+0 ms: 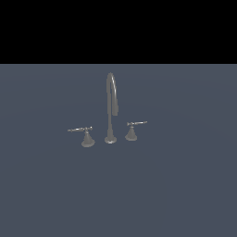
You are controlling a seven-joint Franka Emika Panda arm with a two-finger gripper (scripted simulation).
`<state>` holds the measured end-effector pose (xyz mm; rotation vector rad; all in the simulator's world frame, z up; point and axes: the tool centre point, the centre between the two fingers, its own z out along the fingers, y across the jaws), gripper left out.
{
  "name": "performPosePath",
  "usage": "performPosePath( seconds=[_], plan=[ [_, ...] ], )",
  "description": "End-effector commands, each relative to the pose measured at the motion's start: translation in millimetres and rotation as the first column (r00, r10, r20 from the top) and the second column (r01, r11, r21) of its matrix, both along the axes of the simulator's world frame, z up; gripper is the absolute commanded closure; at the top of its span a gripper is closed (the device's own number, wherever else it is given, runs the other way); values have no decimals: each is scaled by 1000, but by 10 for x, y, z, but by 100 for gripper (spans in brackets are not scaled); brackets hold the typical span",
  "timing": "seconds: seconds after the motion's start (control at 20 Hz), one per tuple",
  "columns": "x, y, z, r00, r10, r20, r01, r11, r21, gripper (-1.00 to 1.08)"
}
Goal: Turn on the faucet by rotating a designated handle.
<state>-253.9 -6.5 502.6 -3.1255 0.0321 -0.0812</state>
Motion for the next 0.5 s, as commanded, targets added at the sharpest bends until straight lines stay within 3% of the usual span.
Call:
performPosePath(
  seconds=[0.0,0.45],
  plan=[
    [0,0,0,1000,0,0,0,1000,0,108],
    [31,93,-137,999,-42,-2,42,999,1,108]
  ],
)
